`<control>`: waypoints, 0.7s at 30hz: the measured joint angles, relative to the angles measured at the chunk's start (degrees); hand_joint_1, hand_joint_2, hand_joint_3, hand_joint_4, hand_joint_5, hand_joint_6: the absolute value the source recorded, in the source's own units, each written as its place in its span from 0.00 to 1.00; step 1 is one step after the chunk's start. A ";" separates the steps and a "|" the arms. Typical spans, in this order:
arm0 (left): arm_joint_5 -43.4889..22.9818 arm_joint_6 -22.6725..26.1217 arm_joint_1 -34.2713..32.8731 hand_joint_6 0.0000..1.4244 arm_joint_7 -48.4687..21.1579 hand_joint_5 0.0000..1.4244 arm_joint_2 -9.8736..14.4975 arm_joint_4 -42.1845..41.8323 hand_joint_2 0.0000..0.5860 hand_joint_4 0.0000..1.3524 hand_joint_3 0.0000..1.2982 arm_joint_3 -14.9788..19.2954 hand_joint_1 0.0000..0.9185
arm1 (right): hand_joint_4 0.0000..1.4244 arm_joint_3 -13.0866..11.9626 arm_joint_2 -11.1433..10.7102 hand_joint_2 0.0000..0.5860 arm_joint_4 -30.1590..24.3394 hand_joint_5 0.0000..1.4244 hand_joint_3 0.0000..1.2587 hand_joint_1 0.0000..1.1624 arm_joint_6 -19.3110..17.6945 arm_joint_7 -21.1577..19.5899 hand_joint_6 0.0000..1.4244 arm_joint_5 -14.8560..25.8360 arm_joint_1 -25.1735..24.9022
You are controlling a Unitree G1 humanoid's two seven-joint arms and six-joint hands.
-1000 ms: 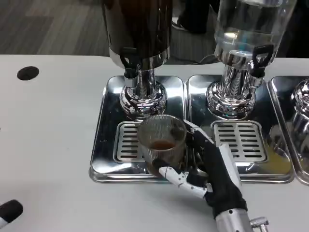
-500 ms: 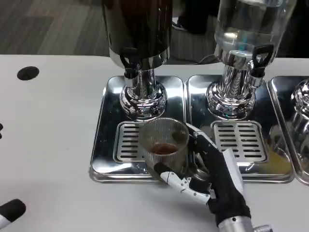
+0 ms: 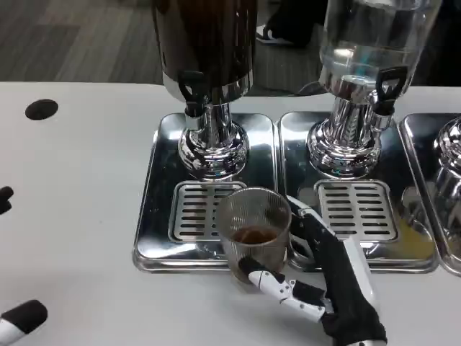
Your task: Grasp the cup under the faucet to collect the drink, then remove the cup.
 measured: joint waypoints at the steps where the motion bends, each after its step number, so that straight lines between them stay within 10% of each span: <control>1: 0.01 0.01 0.01 0.00 0.00 0.00 -0.02 -0.09 0.01 0.00 0.00 -0.06 0.00 | 0.21 -0.01 -0.10 0.36 -0.13 0.18 0.22 0.72 -0.08 0.00 0.13 0.01 0.20; 21: 0.11 0.31 0.73 0.00 0.00 0.00 -0.43 -1.57 0.01 0.00 0.00 -0.36 0.00 | 0.21 -0.16 -1.05 0.36 -4.38 0.18 0.22 0.71 -3.64 0.49 0.14 0.04 5.91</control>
